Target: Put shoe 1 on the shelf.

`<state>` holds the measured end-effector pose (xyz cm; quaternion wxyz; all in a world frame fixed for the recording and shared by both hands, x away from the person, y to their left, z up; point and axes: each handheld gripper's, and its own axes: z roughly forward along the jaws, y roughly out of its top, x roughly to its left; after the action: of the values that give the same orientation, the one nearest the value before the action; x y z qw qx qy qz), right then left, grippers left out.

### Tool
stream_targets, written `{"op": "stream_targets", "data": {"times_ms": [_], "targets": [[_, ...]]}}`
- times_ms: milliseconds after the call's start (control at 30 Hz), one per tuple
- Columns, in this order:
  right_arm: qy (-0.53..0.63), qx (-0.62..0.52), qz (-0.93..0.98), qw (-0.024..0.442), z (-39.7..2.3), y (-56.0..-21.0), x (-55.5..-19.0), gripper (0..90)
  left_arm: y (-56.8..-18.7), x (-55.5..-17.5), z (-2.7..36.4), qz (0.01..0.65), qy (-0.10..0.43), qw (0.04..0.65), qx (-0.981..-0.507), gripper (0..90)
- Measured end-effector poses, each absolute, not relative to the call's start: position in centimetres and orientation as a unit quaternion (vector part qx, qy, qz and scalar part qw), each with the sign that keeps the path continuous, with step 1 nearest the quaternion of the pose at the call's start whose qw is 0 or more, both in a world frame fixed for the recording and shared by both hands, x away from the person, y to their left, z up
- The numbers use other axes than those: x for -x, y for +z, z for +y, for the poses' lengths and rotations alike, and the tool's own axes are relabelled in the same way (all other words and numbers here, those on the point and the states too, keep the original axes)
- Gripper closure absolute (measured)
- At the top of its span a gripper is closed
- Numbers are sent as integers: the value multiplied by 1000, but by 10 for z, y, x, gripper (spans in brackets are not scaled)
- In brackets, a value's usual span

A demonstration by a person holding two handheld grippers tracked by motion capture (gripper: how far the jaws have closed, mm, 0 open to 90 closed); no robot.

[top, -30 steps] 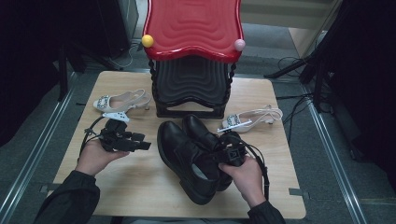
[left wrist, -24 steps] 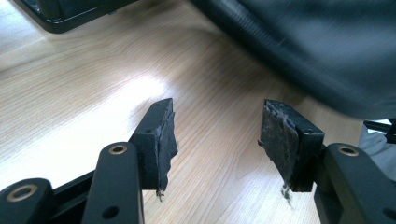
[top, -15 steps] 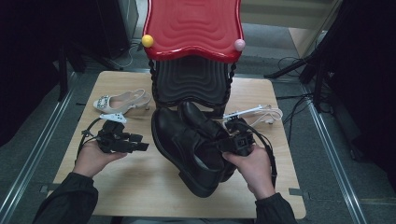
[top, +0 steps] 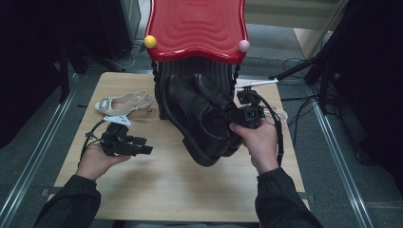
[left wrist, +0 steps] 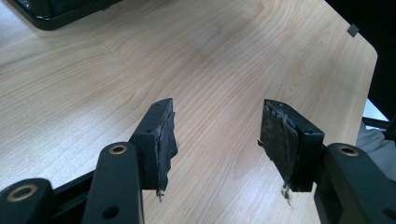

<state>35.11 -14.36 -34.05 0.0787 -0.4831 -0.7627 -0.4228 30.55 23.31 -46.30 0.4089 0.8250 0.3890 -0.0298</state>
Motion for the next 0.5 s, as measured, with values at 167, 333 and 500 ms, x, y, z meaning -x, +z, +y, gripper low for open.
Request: {"op": "stream_targets", "data": {"times_ms": [167,333,500], "targets": [[-432,513,-740,53,-134,-341,-372,831,-464,-306,233,387,-32,411,-824,449],[-451,543,-709,10,-126,-346,-385,831,-464,-308,233,385,-35,410,-826,449],[-461,568,-681,-29,-117,-354,-400,831,-463,-308,232,380,-37,415,-826,449]]}}
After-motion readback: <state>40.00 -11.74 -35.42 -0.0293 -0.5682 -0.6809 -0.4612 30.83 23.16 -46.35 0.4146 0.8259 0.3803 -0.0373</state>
